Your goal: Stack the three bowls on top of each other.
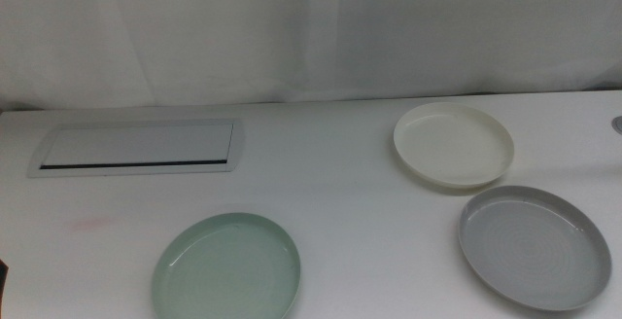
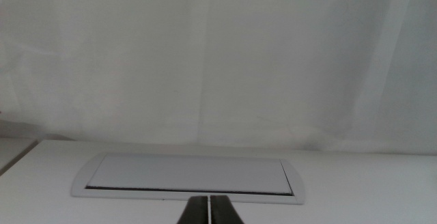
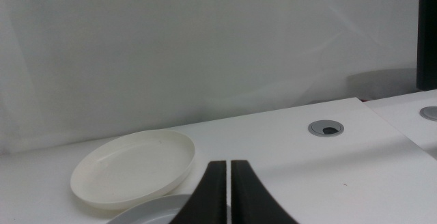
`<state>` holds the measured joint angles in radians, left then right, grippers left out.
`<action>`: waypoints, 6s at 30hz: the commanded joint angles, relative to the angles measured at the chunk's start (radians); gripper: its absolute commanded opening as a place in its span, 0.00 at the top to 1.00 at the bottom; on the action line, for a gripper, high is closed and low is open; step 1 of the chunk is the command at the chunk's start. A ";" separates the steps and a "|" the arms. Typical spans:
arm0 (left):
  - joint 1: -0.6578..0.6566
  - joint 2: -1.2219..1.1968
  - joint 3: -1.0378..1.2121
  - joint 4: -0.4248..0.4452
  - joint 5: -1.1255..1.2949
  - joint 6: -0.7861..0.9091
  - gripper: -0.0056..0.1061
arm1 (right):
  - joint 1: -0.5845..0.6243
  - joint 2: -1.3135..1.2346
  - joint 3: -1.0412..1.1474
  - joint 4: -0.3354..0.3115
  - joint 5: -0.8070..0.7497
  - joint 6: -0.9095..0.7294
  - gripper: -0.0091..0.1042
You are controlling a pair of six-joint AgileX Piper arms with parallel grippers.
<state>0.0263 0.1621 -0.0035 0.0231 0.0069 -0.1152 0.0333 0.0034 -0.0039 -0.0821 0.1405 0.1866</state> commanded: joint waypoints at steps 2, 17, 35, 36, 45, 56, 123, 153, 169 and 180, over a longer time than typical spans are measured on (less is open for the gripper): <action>0.003 -0.004 0.039 -0.003 -0.007 -0.005 0.98 | -0.004 -0.034 0.041 -0.007 -0.017 -0.003 0.94; 0.003 -0.004 0.039 -0.003 -0.007 -0.005 0.98 | -0.004 -0.034 0.041 -0.011 -0.028 -0.003 0.94; 0.003 0.000 0.032 -0.011 -0.030 -0.115 0.14 | -0.004 -0.034 0.041 0.090 -0.121 -0.011 0.01; 0.003 0.002 0.023 -0.011 -0.021 -0.115 0.14 | -0.004 -0.034 0.041 0.090 -0.121 -0.011 0.01; 0.003 0.128 -0.416 -0.011 0.474 -0.027 0.19 | -0.004 -0.034 0.041 0.090 -0.124 -0.011 0.01; 0.003 0.563 -0.886 -0.162 0.917 0.056 0.20 | -0.004 -0.034 0.041 0.090 -0.131 -0.003 0.01; -0.336 1.464 -0.826 0.071 0.601 -0.319 0.98 | -0.004 -0.034 0.041 0.090 -0.146 -0.003 0.01; -0.546 1.573 -1.117 -0.005 0.618 -0.324 0.98 | -0.004 -0.034 0.041 0.090 -0.146 -0.003 0.01; -0.556 1.697 -1.119 -0.039 0.530 -0.311 0.98 | -0.004 -0.034 0.041 0.090 -0.146 -0.003 0.01; -0.556 1.697 -1.119 -0.039 0.530 -0.311 0.12 | -0.004 -0.034 0.041 0.090 -0.146 -0.003 0.01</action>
<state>-0.5231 1.8561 -1.1175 -0.0097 0.5450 -0.4224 0.0333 0.0034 -0.0039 0.0137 0.0000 0.1872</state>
